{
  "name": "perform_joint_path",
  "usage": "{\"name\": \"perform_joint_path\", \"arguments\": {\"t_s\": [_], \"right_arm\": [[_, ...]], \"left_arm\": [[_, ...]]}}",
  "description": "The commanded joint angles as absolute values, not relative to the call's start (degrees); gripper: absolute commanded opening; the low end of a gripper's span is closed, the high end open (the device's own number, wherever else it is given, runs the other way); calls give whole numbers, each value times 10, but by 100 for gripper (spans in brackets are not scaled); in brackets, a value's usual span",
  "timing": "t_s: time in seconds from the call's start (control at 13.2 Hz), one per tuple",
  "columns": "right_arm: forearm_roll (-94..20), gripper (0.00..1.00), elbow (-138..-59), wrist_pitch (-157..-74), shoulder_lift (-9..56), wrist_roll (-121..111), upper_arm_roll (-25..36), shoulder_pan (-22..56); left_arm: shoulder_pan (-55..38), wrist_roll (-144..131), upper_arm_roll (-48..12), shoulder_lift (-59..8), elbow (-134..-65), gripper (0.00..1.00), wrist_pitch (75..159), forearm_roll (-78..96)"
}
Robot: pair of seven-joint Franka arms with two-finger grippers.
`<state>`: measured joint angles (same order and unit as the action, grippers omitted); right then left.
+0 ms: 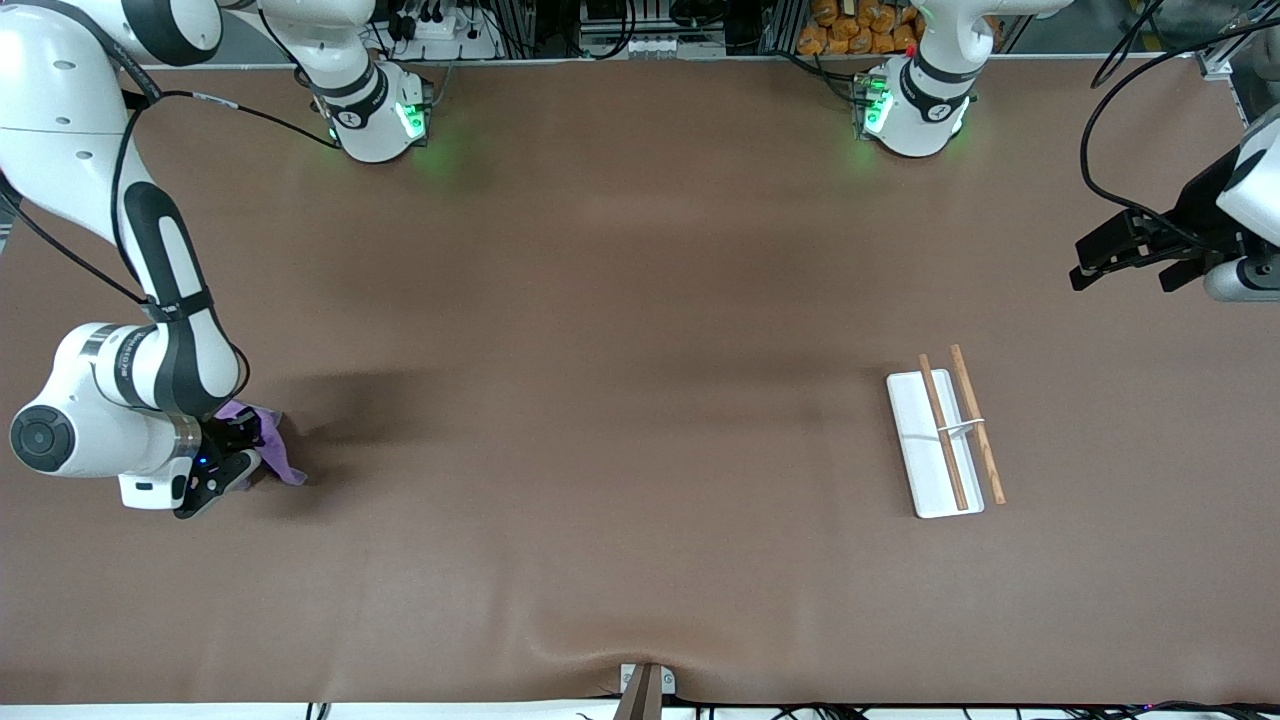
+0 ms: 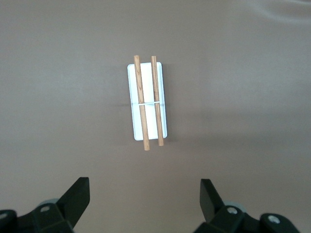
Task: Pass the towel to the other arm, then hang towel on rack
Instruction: 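Lift the purple towel up with the right gripper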
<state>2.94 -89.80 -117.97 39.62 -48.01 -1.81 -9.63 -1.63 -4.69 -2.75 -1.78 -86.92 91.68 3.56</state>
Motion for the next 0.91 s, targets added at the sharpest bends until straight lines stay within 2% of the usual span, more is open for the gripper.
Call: {"name": "perform_joint_path", "arguments": {"t_s": [0.0, 0.53, 0.83], "right_arm": [[8, 0, -817, -1084, 356, -490, -25, -96], [8, 0, -817, -1080, 354, -487, -25, -95], [2, 0, -817, -1056, 331, -468, -29, -84]], "left_arm": [[-18, -51, -27, -21, -860, 100, 918, 45], [-18, -51, -27, -21, -859, 100, 918, 45], [-18, -51, -28, -21, -860, 100, 922, 45]]}}
